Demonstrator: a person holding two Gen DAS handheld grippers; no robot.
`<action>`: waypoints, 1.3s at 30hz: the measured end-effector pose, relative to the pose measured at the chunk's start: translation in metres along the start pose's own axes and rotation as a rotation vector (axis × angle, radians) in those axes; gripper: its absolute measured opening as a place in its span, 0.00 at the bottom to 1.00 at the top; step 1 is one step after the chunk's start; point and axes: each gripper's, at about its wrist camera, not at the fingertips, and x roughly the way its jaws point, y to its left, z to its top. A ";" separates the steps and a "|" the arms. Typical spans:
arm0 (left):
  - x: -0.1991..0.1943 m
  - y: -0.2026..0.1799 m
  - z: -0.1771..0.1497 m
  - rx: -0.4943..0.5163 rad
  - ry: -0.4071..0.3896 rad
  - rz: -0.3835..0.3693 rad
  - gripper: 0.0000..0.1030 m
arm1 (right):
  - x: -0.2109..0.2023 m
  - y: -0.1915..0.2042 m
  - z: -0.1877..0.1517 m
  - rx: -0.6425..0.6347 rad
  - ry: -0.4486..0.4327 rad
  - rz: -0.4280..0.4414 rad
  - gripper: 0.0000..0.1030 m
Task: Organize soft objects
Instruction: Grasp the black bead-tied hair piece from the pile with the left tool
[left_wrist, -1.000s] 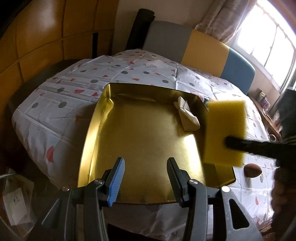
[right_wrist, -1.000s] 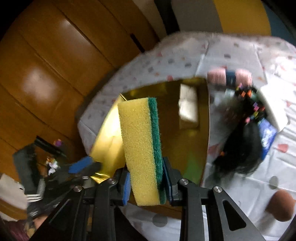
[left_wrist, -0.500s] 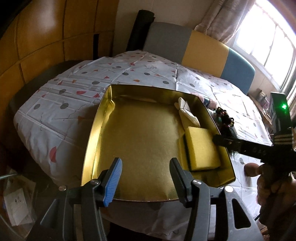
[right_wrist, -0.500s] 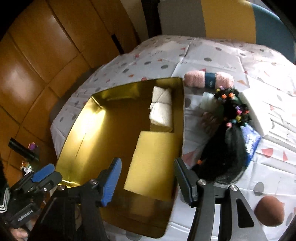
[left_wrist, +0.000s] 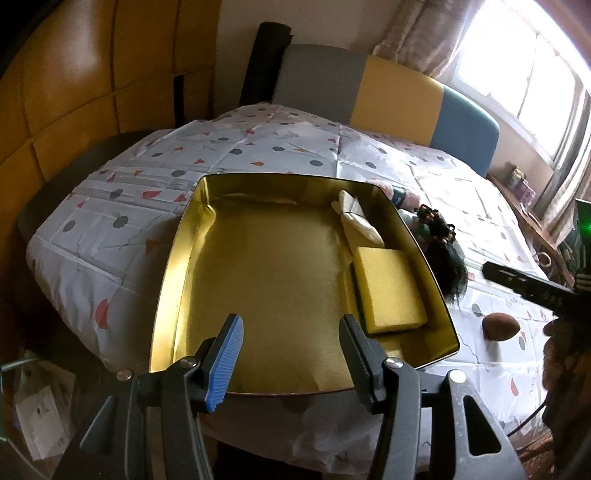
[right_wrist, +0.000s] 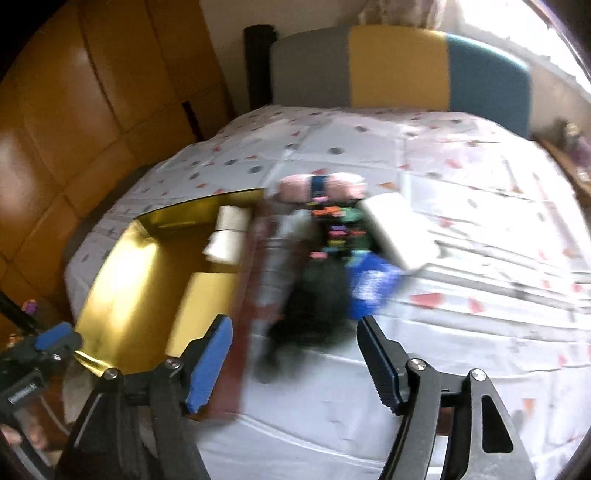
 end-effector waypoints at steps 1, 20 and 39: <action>0.000 -0.002 0.000 0.006 0.002 -0.001 0.53 | -0.003 -0.010 -0.001 0.008 -0.002 -0.018 0.71; 0.016 -0.074 0.002 0.146 0.076 -0.088 0.53 | -0.007 -0.169 -0.028 0.325 -0.016 -0.213 0.72; 0.078 -0.182 0.073 0.215 0.158 -0.266 0.51 | -0.019 -0.159 -0.024 0.291 -0.070 -0.207 0.76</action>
